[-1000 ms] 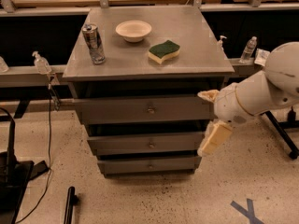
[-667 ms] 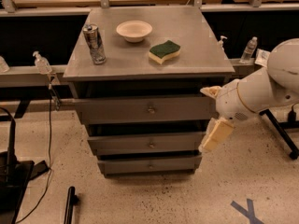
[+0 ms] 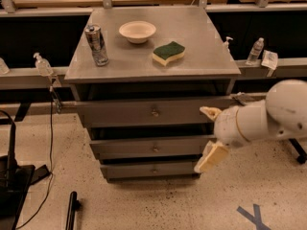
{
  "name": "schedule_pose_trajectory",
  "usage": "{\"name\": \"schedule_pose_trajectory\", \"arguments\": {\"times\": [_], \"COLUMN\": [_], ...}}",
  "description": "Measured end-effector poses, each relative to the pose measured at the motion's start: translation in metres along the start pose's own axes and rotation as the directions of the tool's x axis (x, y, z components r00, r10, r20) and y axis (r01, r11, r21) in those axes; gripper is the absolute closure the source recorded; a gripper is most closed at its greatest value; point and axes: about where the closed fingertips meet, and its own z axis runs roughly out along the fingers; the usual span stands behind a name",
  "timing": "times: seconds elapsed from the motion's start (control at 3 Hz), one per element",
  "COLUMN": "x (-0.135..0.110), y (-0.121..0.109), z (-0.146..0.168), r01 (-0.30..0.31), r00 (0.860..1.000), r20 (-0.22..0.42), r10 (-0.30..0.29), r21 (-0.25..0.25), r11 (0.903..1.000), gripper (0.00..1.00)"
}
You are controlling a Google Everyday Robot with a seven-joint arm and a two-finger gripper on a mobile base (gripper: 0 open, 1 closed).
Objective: Open middle drawer
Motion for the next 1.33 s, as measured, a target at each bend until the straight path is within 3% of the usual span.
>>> {"name": "schedule_pose_trajectory", "arguments": {"times": [0.33, 0.67, 1.0, 1.33], "x": [0.038, 0.059, 0.059, 0.08], "y": [-0.007, -0.024, -0.024, -0.007], "z": [0.072, 0.103, 0.104, 0.144], "r01": [-0.044, -0.094, -0.094, -0.042], "r00": [0.996, 0.99, 0.99, 0.998], "r20": [0.081, 0.113, 0.113, 0.049], "r10": [0.041, 0.083, 0.083, 0.043], "r21": [0.032, 0.098, 0.097, -0.02], "r11": [0.9985, 0.9908, 0.9908, 0.9989], "gripper": [0.0, 0.0, 0.0, 0.0]}}
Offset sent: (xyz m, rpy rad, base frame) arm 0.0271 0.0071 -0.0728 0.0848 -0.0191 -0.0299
